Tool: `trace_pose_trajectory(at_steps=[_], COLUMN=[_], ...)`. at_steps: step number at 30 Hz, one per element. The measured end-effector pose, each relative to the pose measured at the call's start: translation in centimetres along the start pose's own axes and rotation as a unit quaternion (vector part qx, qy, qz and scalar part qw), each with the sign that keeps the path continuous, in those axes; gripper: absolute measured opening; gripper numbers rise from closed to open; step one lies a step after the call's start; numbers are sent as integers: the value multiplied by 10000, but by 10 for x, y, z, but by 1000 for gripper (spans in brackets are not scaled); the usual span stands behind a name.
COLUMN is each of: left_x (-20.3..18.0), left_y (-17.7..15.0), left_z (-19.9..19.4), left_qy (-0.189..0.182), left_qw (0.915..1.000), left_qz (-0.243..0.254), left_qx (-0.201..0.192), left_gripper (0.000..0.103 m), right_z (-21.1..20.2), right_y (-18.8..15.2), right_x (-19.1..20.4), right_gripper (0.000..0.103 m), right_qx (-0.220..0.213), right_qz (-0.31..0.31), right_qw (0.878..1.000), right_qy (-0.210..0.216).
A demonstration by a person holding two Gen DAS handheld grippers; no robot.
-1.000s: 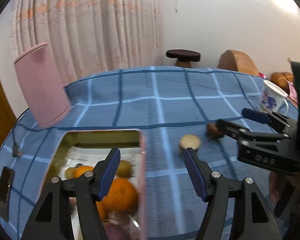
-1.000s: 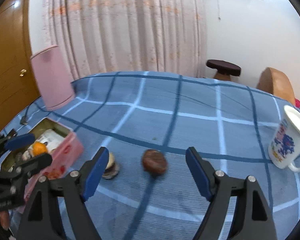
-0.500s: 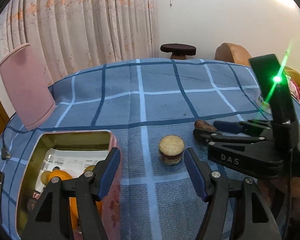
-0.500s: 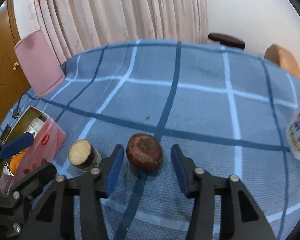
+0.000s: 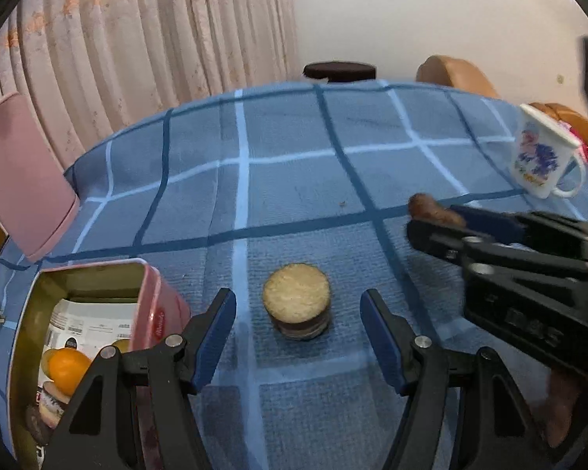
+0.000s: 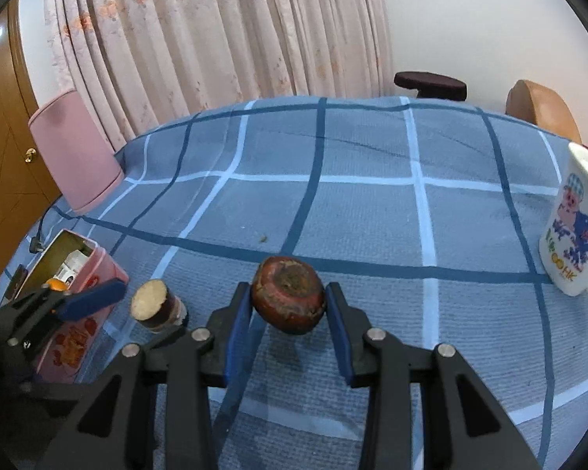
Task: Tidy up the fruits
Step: 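Grasp the dark red round fruit with the right tool while the left tool grasps the cut tuber slice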
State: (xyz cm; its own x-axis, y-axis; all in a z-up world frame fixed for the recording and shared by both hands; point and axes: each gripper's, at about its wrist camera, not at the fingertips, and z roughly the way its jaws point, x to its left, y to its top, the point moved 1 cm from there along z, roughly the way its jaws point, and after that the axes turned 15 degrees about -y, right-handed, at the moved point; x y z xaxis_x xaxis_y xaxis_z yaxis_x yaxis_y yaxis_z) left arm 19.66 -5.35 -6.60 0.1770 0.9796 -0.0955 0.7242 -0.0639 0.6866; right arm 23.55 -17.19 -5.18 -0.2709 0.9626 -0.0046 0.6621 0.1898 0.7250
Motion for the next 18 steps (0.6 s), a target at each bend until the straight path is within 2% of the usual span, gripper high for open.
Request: trace_pose_trajectory(at_steps=[3, 4, 5, 7, 14, 18], left_x=[1, 2, 2, 2, -6, -6], left_y=[4, 4, 5, 4, 1, 0], left_z=[4, 5, 6, 9, 2, -7], left_qy=[1, 3, -21, -74, -290, -306], left_qw=[10000, 10000, 10000, 9999, 9996, 9993], left_qz=[-58, -64, -69, -95, 22, -42], left_qx=[-4, 6, 45, 113, -8, -221], left_gripper=[65, 59, 49, 38, 38, 38], right_z=[-2, -2, -3, -3, -7, -10], right_y=[0, -1, -1, -1, -2, -2], right_x=[3, 4, 6, 6, 5, 6], right_gripper=[41, 41, 41, 41, 41, 41], right_qx=[-28, -42, -54, -64, -166, -239], right_qz=[-103, -125, -144, -143, -90, -98], right_qw=[9999, 9999, 9999, 9999, 9998, 9996], right_qy=[-12, -18, -17, -19, 30, 69])
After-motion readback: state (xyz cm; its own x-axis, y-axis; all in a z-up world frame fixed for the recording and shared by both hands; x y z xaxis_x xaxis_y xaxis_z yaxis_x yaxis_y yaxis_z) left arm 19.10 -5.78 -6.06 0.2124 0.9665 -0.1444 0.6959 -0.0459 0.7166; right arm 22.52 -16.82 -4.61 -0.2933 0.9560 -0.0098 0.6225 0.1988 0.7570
